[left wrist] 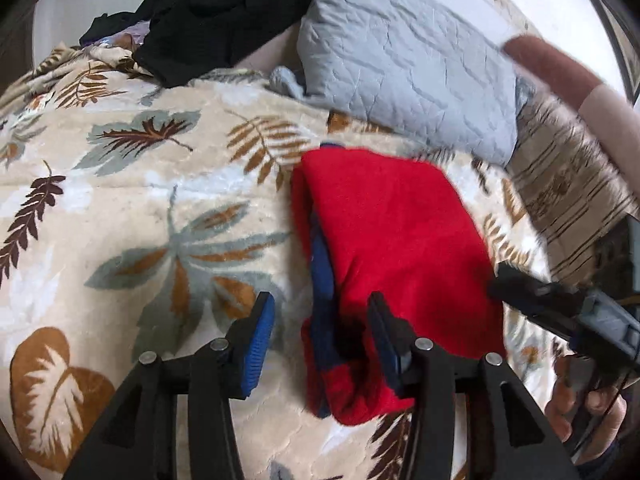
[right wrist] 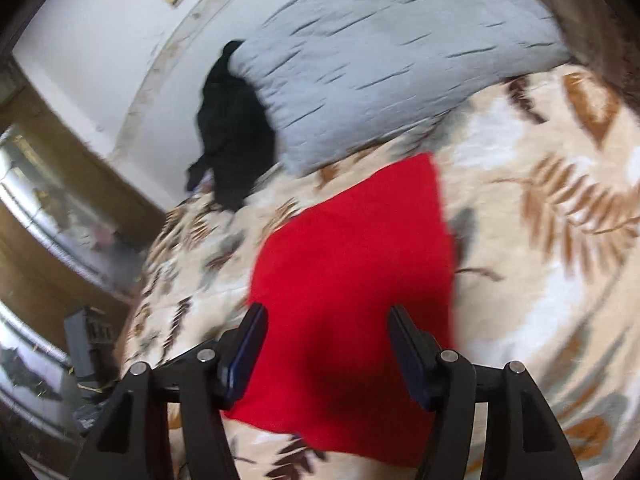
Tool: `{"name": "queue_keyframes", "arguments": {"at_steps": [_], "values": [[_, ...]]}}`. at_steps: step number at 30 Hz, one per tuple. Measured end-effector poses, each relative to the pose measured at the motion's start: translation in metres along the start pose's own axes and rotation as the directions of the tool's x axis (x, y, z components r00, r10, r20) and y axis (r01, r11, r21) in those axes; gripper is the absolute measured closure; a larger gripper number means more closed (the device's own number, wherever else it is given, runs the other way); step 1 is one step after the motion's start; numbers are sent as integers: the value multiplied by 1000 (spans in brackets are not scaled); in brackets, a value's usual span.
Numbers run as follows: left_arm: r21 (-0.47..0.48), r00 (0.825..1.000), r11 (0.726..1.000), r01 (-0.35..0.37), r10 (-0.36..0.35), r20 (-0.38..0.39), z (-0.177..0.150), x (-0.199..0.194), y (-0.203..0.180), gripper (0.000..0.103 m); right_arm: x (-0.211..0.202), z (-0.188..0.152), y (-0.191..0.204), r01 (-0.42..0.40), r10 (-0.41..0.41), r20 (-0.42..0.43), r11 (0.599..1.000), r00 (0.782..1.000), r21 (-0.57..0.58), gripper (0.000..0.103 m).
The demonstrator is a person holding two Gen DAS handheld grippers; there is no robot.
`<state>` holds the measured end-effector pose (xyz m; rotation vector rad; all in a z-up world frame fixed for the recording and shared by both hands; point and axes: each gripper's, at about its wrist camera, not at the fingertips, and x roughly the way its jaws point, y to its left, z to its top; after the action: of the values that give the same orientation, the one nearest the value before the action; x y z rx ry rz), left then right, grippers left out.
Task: Fold small clothes
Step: 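Release the folded sweater and lift both tools away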
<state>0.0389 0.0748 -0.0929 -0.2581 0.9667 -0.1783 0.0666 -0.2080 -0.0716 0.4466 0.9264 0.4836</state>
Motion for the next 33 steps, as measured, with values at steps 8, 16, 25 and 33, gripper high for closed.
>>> {"name": "queue_keyframes", "arguments": {"at_steps": [8, 16, 25, 33], "values": [[20, 997, 997, -72, 72, 12, -10, -10, 0, 51, 0, 7, 20, 51, -50, 13, 998, 999, -39, 36], [32, 993, 993, -113, 112, 38, -17, -29, 2, 43, 14, 14, 1, 119, -119, -12, 992, 993, 35, 31], [42, 965, 973, -227, 219, 143, -34, -63, -3, 30, -50, -44, 27, 258, -246, 105, 958, 964, -122, 31], [23, 964, 966, -257, 255, 71, -53, -65, -18, 26, -76, -99, 16, 454, -439, 118, 875, 891, -167, 25]]}}
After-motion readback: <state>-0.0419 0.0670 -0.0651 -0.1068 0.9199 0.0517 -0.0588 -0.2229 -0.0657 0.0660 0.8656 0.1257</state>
